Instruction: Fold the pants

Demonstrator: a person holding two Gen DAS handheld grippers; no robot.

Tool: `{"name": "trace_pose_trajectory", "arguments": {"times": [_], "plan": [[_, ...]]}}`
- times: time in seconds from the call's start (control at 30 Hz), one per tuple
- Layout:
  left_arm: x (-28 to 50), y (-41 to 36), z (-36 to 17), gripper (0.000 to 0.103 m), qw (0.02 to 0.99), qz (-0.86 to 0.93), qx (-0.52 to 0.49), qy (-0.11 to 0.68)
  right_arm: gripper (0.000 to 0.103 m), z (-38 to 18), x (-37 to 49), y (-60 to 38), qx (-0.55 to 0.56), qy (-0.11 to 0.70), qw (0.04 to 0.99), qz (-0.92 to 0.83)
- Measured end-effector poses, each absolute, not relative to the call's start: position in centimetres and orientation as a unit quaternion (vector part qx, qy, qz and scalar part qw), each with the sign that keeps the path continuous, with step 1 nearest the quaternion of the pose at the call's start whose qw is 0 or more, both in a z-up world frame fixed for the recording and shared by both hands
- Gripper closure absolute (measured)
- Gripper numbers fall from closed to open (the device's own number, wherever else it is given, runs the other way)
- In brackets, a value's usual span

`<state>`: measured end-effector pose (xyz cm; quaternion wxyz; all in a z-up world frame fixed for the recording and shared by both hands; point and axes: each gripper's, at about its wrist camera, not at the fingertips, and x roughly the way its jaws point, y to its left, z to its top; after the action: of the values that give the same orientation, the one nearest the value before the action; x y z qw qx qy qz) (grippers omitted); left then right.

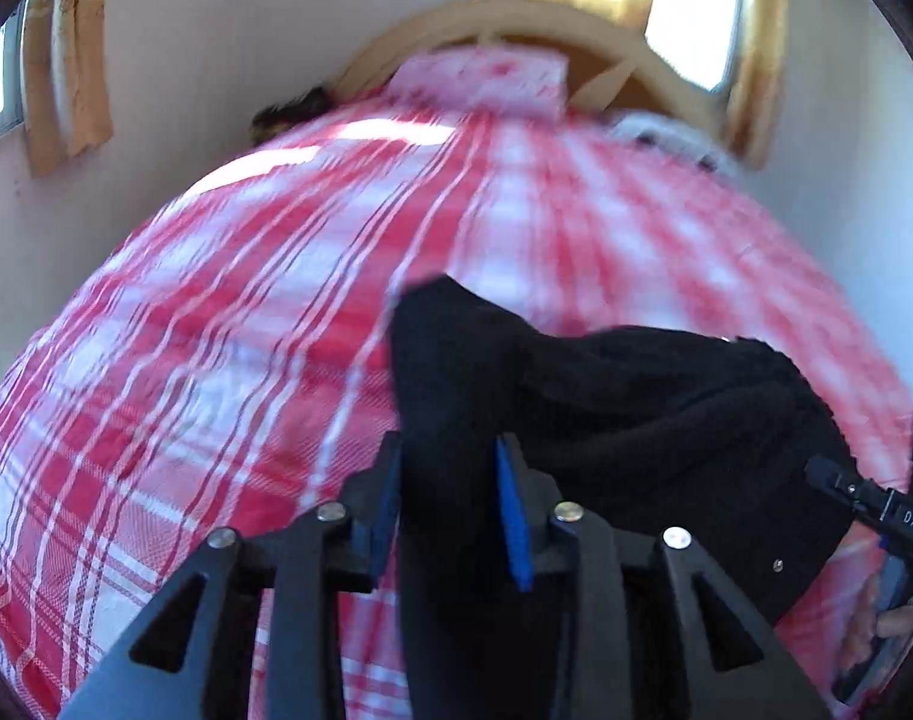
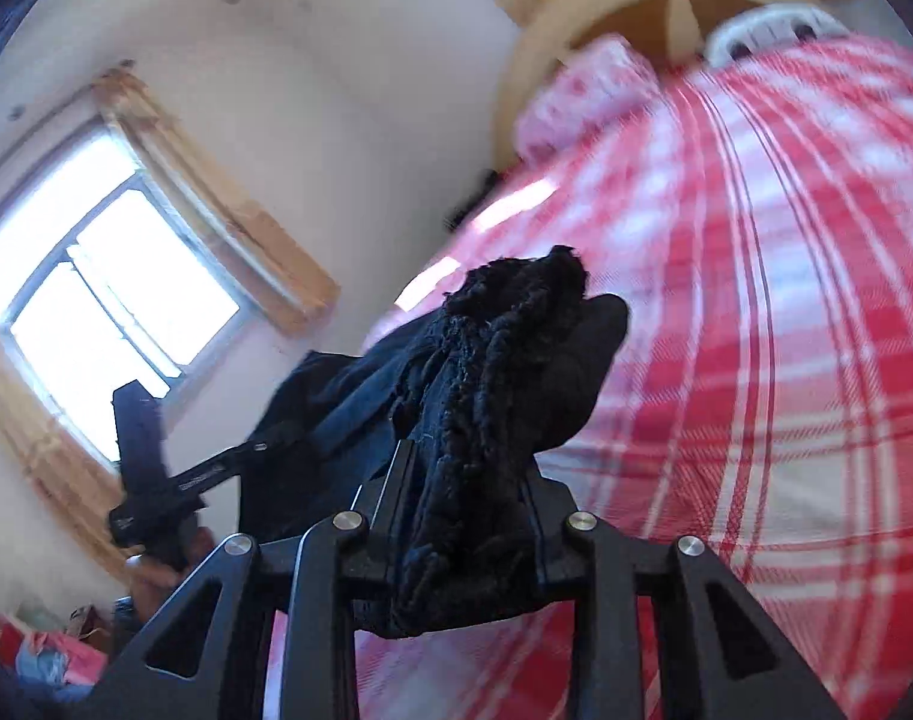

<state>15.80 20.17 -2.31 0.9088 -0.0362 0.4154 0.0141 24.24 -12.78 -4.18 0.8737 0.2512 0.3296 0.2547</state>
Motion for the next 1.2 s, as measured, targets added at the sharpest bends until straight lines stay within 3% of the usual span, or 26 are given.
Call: {"name": "trace_pose_trajectory", "arguments": {"times": [0.07,0.1,0.17,0.23,0.47,0.87,0.93,1.0,1.2], "plan": [[15.9,21.4,-4.6,0.069,0.897,0.042,-0.024,0.440,0.065,-8.9,27.0,-11.8,0.243,0.406,0.862,0.184],[15.7,22.0,-4.8,0.069,0.899,0.039,-0.034,0.436,0.063,-9.3,27.2,-12.0,0.253,0.404,0.860,0.181],[14.9,23.4,-4.7,0.060,0.903,0.058,-0.038,0.424,0.059,-8.4,27.1,-13.2,0.284,0.396,0.851,0.196],[13.9,24.6,-4.3,0.059,0.910,0.079,-0.036,0.406,0.059,-7.4,26.4,-14.2,0.290,0.396,0.852,0.181],[10.9,22.8,-1.4,0.038,0.928,0.119,0.013,0.353,0.059,-0.2,19.6,-15.5,0.256,0.283,0.921,0.084],[2.9,15.8,0.3,0.008,0.937,0.101,0.018,0.332,0.057,0.5,11.9,-6.1,0.152,0.337,0.925,0.087],[1.7,15.0,0.7,0.004,0.940,0.105,0.030,0.322,0.053,0.7,10.8,-5.7,0.139,0.346,0.925,0.074],[0.8,14.2,1.0,0.000,0.943,0.103,0.035,0.315,0.040,1.1,9.8,-5.4,0.124,0.358,0.924,0.053],[-0.1,13.4,1.9,0.000,0.938,0.076,0.003,0.339,0.034,3.4,6.0,-5.3,0.091,0.312,0.944,0.058]]}}
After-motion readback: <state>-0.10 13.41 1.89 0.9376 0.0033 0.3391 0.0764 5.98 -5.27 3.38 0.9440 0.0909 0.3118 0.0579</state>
